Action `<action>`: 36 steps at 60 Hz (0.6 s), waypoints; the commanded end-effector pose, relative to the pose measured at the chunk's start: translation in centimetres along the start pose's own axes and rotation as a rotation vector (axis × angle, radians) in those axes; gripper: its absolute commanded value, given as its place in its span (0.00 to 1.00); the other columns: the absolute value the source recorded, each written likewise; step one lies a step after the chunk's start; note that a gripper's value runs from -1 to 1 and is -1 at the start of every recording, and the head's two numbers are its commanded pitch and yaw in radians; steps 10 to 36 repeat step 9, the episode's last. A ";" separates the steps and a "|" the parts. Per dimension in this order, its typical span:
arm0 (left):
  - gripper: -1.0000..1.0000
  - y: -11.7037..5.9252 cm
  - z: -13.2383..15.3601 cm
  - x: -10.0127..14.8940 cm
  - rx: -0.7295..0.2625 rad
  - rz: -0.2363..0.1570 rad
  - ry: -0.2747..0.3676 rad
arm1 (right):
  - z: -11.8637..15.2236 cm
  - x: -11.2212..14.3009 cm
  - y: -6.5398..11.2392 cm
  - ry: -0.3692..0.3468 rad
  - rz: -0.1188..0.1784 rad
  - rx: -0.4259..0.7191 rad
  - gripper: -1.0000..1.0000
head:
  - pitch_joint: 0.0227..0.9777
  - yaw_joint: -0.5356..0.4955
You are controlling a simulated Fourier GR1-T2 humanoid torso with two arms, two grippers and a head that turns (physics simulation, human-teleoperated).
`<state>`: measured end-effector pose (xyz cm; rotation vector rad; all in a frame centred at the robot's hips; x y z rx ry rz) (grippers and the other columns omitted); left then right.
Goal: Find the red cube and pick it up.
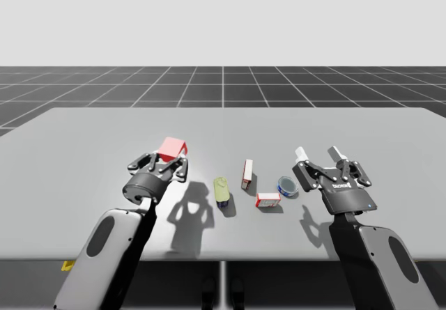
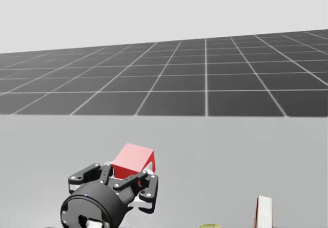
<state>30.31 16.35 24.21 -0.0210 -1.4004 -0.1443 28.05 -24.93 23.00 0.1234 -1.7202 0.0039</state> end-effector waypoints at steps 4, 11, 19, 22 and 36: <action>1.00 0.3 0.8 7.3 -0.097 -0.036 -0.153 | 0.0 0.0 -0.1 0.002 -0.003 0.001 0.00 | 0.40 0.69; 1.00 0.3 1.3 9.1 -0.092 -0.049 -0.202 | 0.0 -0.1 -0.1 0.003 -0.001 0.002 0.00 | 0.39 0.69; 1.00 0.3 1.3 9.1 -0.092 -0.049 -0.202 | 0.0 -0.1 -0.1 0.003 -0.001 0.002 0.00 | 0.39 0.69; 1.00 0.3 1.3 9.1 -0.092 -0.049 -0.202 | 0.0 -0.1 -0.1 0.003 -0.001 0.002 0.00 | 0.39 0.69; 1.00 0.3 1.3 9.1 -0.092 -0.049 -0.202 | 0.0 -0.1 -0.1 0.003 -0.001 0.002 0.00 | 0.39 0.69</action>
